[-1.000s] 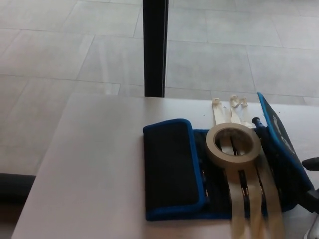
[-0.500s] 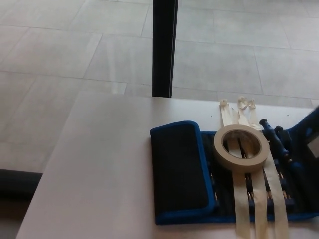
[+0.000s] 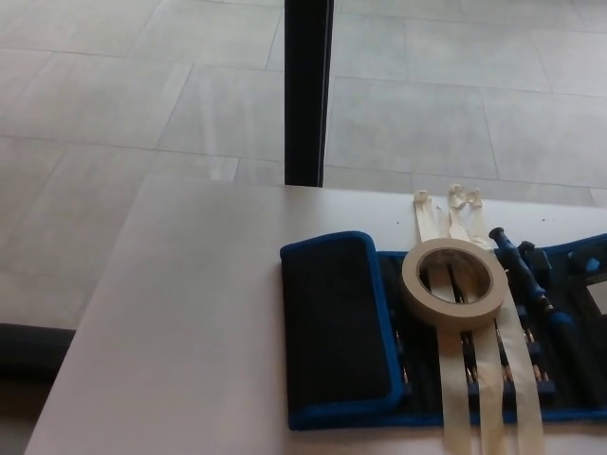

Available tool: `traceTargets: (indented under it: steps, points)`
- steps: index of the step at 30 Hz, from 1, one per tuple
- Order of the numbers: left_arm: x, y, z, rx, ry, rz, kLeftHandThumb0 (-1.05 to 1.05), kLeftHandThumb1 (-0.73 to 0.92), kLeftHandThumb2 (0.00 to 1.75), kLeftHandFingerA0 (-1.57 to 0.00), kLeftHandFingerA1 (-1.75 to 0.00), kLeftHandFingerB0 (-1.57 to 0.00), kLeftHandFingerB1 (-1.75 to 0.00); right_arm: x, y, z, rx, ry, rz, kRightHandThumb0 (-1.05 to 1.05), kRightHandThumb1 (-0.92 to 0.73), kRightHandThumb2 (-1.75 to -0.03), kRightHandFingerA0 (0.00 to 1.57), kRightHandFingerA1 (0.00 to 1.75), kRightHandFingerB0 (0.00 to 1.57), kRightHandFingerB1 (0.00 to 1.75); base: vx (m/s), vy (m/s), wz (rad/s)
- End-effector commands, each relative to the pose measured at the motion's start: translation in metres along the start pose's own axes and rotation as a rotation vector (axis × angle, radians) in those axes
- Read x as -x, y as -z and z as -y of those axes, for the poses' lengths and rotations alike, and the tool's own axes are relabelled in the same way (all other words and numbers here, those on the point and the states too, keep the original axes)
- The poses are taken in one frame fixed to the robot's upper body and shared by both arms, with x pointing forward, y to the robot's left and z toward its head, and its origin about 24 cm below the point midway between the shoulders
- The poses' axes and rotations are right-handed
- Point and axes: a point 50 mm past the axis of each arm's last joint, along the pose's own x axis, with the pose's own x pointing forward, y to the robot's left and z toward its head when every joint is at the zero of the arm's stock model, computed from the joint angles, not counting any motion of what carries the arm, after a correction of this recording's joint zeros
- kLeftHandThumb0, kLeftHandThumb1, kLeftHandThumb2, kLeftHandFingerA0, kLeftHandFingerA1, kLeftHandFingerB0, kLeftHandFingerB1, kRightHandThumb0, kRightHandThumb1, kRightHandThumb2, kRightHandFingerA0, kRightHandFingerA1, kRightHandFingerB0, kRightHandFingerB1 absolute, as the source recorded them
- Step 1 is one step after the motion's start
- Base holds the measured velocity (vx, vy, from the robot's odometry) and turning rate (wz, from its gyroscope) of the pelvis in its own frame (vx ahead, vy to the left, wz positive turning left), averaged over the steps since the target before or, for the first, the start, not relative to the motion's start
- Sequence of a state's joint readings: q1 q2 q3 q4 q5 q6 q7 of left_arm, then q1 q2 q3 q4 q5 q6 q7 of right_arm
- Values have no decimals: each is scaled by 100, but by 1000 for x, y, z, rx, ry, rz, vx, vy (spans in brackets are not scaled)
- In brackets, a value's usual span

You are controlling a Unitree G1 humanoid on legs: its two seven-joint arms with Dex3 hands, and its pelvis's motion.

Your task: The robot uses its right hand to open a black folded toolkit cover kept in the middle of the desk

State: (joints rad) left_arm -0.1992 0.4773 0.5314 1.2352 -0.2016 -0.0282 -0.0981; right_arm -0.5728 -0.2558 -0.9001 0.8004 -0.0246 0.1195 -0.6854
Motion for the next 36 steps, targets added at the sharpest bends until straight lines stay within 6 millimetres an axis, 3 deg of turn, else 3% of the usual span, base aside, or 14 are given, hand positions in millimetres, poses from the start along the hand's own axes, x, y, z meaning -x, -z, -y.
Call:
traceTargets:
  steps: [1, 2, 4, 8, 9, 17, 18, 19, 21, 27, 28, 31, 32, 36]
  points:
    - [3, -1, -20, -15, -34, 8, -72, 71, 61, -59, -62, -50, -45, -43, -62, 42, -796, 224, -411, -55, -92, -92, 0, 36, 0, 28, 0, 0, 0]
    - [3, -1, -20, -10, -37, 7, -72, 70, 61, -59, -63, -52, -46, -46, -71, 46, -803, 216, -379, -45, -90, -95, 0, 23, 0, 16, 0, 0, 0]
    - [3, -3, -21, -10, -38, 11, -70, 71, 61, -60, -65, -51, -46, -56, -99, 62, -794, 187, -274, -33, -69, -92, 32, 126, 42, 124, 0, 0, 0]
    - [3, -3, -21, -8, -40, 7, -69, 55, 97, -54, -67, -40, -56, -73, -126, 91, -547, 0, -135, -43, -76, -80, 77, 143, 46, 97, 0, 0, 0]
    - [3, -3, -21, -11, -40, 7, -70, 71, 62, -59, -62, -48, -44, -76, -128, 96, -522, -26, -105, -46, -72, -75, 90, 146, 60, 112, 0, 0, 0]
    - [3, -1, -22, -25, -41, 1, -72, 71, 61, -57, -62, -50, -45, -95, -93, 154, -207, -35, -56, -64, -77, -66, 122, 154, 98, 132, 0, 0, 0]
    - [3, 0, -22, -26, -40, -5, -72, 56, 98, -54, -68, -45, -57, -96, -74, 164, -114, -13, -83, -68, -79, -64, 118, 145, 89, 111, 0, 0, 0]
    - [3, 0, -22, -26, -39, -6, -71, 71, 62, -57, -63, -50, -46, -96, -63, 168, -110, -5, -105, -65, -77, -67, 111, 152, 95, 114, 0, 0, 0]
    - [3, -1, -21, -27, -41, -6, -70, 55, 97, -54, -68, -44, -57, -95, -48, 167, -123, -15, -139, -63, -79, -69, 83, 158, 71, 95, 0, 0, 0]
    - [4, 0, -22, -35, -39, -10, -73, 70, 61, -57, -65, -51, -46, -89, -10, 156, -241, -5, -247, -66, -74, -62, 97, 153, 63, 109, 0, 0, 0]
    - [4, 1, -23, -36, -37, -11, -70, 54, 97, -53, -69, -44, -58, -88, -8, 155, -239, 0, -253, -65, -71, -66, 99, 155, 60, 99, 0, 0, 0]
    - [4, 2, -23, -30, -46, -17, -72, 70, 61, -57, -63, -51, -45, -83, 2, 139, -270, 16, -293, -61, -72, -64, 90, 145, 46, 85, 0, 0, 0]
    - [4, 2, -22, -33, -46, -16, -70, 55, 97, -54, -68, -43, -57, -82, 3, 137, -273, 17, -295, -60, -74, -65, 87, 145, 43, 83, 0, 0, 0]
    - [4, 4, -20, -22, -48, -24, -70, 71, 61, -58, -62, -49, -45, -78, 13, 129, -341, 33, -309, -57, -73, -67, 81, 153, 54, 103, 0, 0, 0]
